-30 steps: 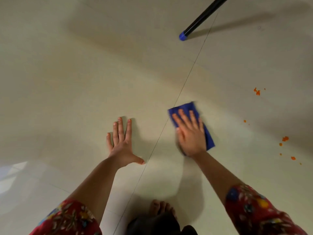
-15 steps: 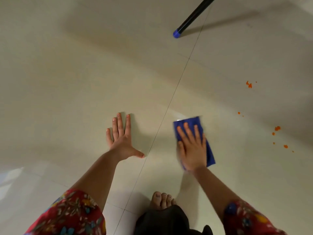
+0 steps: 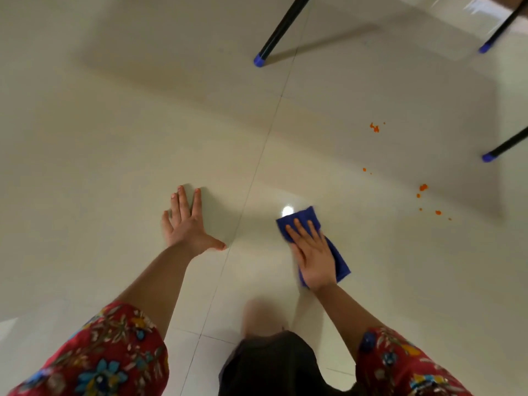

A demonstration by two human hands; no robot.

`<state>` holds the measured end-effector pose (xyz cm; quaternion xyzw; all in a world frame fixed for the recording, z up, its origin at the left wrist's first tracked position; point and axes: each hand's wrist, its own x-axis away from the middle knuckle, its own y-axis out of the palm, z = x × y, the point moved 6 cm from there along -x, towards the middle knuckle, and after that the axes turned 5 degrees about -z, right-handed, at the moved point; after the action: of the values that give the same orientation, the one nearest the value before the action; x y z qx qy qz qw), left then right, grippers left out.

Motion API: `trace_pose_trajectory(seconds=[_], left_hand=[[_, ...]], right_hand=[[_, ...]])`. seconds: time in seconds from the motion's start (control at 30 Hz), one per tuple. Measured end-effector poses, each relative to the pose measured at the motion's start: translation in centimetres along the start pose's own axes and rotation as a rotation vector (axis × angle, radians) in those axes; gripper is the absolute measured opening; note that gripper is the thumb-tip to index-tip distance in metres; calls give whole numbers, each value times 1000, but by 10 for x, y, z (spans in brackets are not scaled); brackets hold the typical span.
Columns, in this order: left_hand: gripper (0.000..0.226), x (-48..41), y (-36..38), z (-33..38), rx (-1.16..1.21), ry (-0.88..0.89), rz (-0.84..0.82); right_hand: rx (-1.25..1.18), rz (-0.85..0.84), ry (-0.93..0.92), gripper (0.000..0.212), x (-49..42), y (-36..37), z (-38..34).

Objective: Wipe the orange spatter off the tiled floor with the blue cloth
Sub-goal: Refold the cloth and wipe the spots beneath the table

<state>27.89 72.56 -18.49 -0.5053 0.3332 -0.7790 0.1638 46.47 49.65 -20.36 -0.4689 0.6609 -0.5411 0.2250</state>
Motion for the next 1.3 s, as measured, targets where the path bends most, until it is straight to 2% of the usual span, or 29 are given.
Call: trace_pose_trajectory(seconds=[0.13,0.2,0.23,0.3,0.37,0.43,0.53,0.63,0.8,0.9,1.0,1.07,1.17,1.3], left_hand=[[93,31,14,29,-5,43,63],[75,46,22,49,14,74,27],[69,56,26,63,32,91,-14],[61,71,33,85,31,111,-102],[57,84,36,106,-35,142,-168],[53,95,35,122,-44,168,-217],[50,107,30,148,-11,208,-191],[51,109,32,168,-71,227,-160],[50,96,59,213,-90,246,-174],[45,90,73,245,36,271,-142],[42,75,87,282,195,299,-176],[41,66,94,305,253,328,-199],[37,54,102,330,309,370,-237],[34,40,115,356,289,429,-238]], right_hand=[[-239,-17,264,38,33,-38,34],[-582,18,366,34,39,-62,33],[-801,97,432,31,49,-82,33],[-1173,270,594,28,66,-119,33],[-1446,367,688,31,85,-154,33],[-1630,402,711,33,103,-189,32],[-1748,459,714,39,121,-229,44],[-1762,505,732,43,129,-240,70],[-1828,523,854,34,138,-226,120],[-1799,525,916,40,146,-203,163],[-1738,553,898,34,151,-189,201],[-1606,602,873,29,152,-183,224],[-1289,693,846,34,153,-188,254],[-793,680,898,39,142,-203,296]])
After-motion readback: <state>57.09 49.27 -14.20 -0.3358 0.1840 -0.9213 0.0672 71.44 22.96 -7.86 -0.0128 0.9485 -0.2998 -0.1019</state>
